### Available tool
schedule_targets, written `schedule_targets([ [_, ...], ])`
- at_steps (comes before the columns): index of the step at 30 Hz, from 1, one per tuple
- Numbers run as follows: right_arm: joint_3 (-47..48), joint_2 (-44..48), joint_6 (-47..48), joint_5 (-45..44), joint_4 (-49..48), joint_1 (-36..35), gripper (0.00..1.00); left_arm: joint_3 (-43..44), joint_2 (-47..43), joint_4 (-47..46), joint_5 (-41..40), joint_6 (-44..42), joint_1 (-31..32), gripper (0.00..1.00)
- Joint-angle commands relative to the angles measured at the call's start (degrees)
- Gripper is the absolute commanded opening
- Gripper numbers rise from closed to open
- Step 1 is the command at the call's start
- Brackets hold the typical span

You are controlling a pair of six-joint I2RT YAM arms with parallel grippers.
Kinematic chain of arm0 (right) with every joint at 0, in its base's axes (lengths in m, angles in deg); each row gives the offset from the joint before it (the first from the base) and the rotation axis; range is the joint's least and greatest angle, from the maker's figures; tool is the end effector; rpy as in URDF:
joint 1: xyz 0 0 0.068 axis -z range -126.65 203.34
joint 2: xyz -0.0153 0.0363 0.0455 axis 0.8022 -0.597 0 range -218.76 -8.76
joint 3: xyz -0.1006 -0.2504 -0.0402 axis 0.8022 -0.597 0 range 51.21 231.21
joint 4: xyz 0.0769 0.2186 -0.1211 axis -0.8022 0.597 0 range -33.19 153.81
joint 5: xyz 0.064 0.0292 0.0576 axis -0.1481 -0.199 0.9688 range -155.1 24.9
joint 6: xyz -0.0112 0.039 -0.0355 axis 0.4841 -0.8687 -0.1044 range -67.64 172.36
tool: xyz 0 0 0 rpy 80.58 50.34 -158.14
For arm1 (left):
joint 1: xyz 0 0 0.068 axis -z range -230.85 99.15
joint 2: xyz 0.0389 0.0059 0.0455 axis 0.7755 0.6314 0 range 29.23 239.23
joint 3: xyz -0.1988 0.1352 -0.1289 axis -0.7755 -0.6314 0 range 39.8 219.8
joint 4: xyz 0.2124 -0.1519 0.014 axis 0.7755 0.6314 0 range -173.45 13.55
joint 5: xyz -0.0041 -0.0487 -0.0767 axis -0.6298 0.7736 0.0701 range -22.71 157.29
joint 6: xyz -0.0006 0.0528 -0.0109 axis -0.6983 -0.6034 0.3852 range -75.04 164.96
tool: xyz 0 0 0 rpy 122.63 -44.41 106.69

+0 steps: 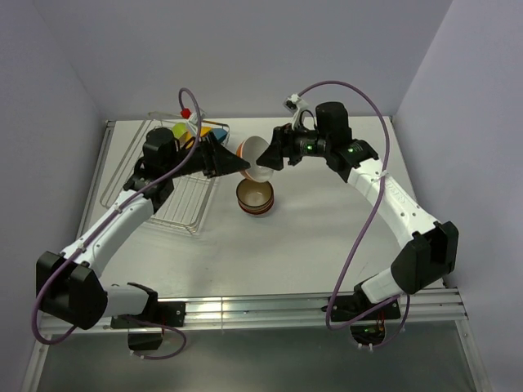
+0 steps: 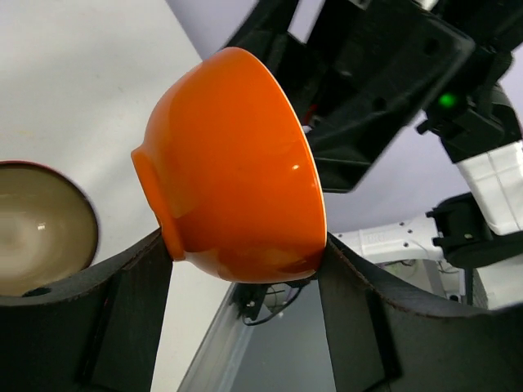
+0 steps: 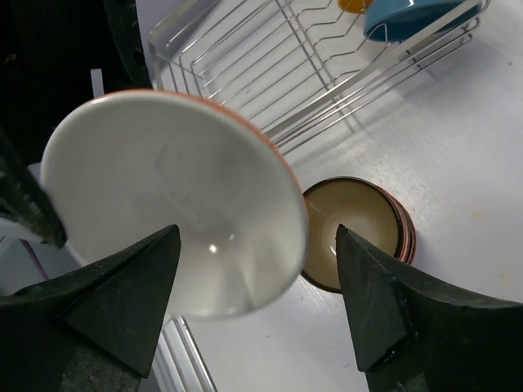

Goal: Load the bowls into the dish rack

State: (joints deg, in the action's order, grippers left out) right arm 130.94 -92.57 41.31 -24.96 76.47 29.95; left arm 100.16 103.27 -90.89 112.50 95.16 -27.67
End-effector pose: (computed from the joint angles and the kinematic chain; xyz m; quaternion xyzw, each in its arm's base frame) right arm 0.2964 0.1532 0.3777 -0.2711 0.7618 0.4265 0.4052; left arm 0.2642 -0.1407 0.3568 0.0889 0.7283 -0.5977 0.3232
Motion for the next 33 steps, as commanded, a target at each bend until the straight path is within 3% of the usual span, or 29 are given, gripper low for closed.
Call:
schedule_targets([
  [1,3.94,0.58,0.76,-2.26,0.38,-0.07,0.84,3.71,-0.56,0.84,-1.53,-3.87,-3.65,0.0],
  [2,4.12,0.75,0.85,-2.43,0.81,0.02,0.89,4.76,-0.65,1.29,-1.44,-4.66,-4.71,0.0],
  [5,4.83,1.28,1.12,-1.82,1.69,0.72,0.91,9.23,0.49,7.25,-1.88,-11.15,-9.81,0.0],
  [12,7.37,-0.21,6.11,1.78,10.12,2.92,0.92,26.19,10.57,27.28,-4.6,-42.57,-22.54,0.0],
  [20,6.23,0.58,10.43,2.57,15.49,3.8,0.94,45.26,24.39,38.28,-3.02,-65.03,-32.32,0.0],
  [27,6.06,-0.65,10.43,3.37,16.64,3.89,0.94,45.2,28.79,36.98,-6.27,-79.35,-32.94,0.0],
  [33,7.2,-2.5,12.1,5.12,17.96,3.89,0.94,43.0,30.99,34.61,-8.12,-84.56,-32.94,0.0],
])
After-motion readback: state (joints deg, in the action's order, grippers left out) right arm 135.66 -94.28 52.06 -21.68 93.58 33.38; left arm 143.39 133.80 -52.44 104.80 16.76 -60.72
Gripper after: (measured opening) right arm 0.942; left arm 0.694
